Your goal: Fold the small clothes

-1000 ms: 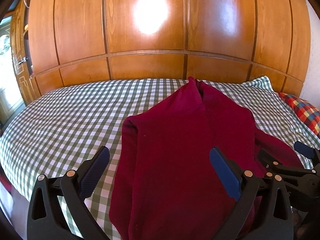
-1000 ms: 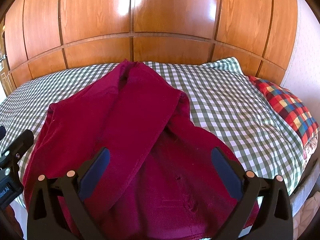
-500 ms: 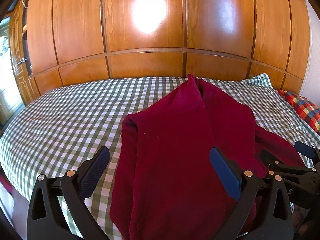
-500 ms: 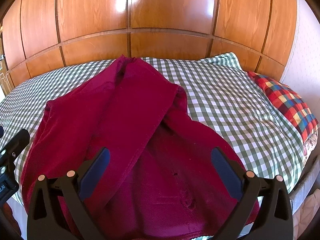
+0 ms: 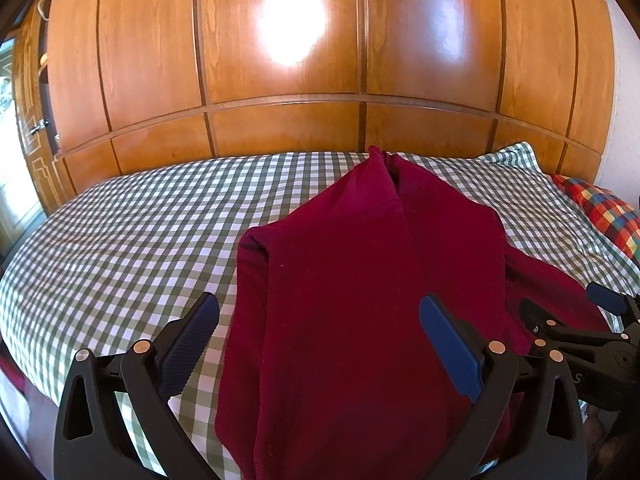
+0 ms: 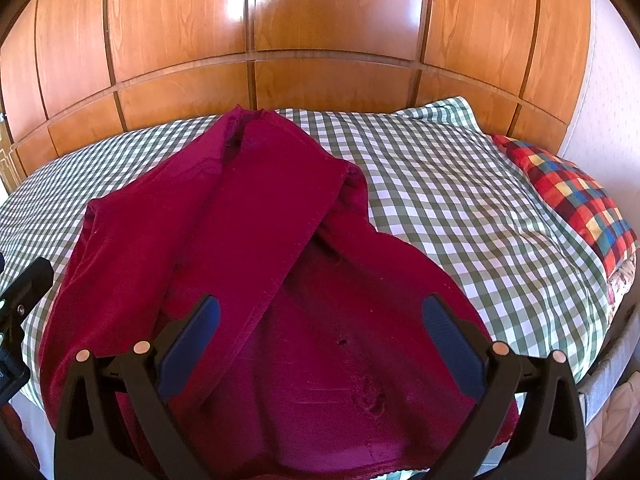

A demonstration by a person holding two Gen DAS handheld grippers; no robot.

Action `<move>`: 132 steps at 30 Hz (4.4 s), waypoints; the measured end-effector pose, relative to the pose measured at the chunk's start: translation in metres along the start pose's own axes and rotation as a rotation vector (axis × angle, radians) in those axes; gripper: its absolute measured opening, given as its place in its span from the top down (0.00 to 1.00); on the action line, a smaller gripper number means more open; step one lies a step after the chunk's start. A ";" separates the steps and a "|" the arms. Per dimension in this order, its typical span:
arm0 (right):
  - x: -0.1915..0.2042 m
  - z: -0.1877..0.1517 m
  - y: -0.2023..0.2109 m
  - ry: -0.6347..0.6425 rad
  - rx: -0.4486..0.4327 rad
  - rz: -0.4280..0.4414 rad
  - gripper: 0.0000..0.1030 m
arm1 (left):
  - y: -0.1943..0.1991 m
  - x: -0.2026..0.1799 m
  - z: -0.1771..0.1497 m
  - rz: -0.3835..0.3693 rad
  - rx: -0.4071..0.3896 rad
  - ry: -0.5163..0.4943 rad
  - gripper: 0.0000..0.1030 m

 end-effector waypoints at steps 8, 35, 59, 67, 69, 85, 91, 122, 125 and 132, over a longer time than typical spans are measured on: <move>0.001 0.001 -0.003 -0.003 0.011 -0.001 0.02 | -0.001 -0.003 0.000 -0.022 0.004 -0.013 0.04; -0.026 -0.011 -0.020 -0.070 0.097 0.011 0.02 | -0.025 -0.073 -0.068 -0.406 0.261 -0.375 0.74; 0.073 -0.054 -0.020 0.260 0.309 0.386 0.78 | -0.058 0.274 0.051 0.313 0.151 0.403 0.95; 0.064 -0.018 0.006 0.341 0.216 0.406 0.90 | -0.059 0.166 0.025 -0.027 0.129 0.252 0.95; 0.053 0.002 0.013 0.336 0.163 0.391 0.91 | -0.064 0.128 0.003 -0.110 0.190 0.199 0.95; -0.206 0.227 -0.081 -0.154 -0.129 -0.261 0.23 | -0.047 0.064 -0.076 -0.275 0.308 0.197 0.92; -0.187 0.136 -0.076 -0.151 0.102 0.011 0.22 | -0.019 0.044 -0.093 -0.469 0.301 0.218 0.45; -0.099 0.023 0.009 0.068 0.182 0.198 0.21 | 0.001 0.211 -0.121 0.065 0.250 0.596 0.51; -0.047 0.020 -0.006 0.128 0.210 0.277 0.21 | 0.015 0.224 -0.113 0.214 0.207 0.492 0.34; 0.044 -0.019 -0.046 0.226 0.339 0.390 0.21 | 0.002 0.197 -0.088 0.285 0.161 0.065 0.30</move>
Point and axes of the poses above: each gripper's, at about its wrist camera, not at the fingertips, and y roughly against the way its jaws point, x to its left, z to its top, the point moved 4 cm from there along -y, roughly the way its jaws point, and after that the axes turned 9 degrees about -y, right-handed, at the moved point
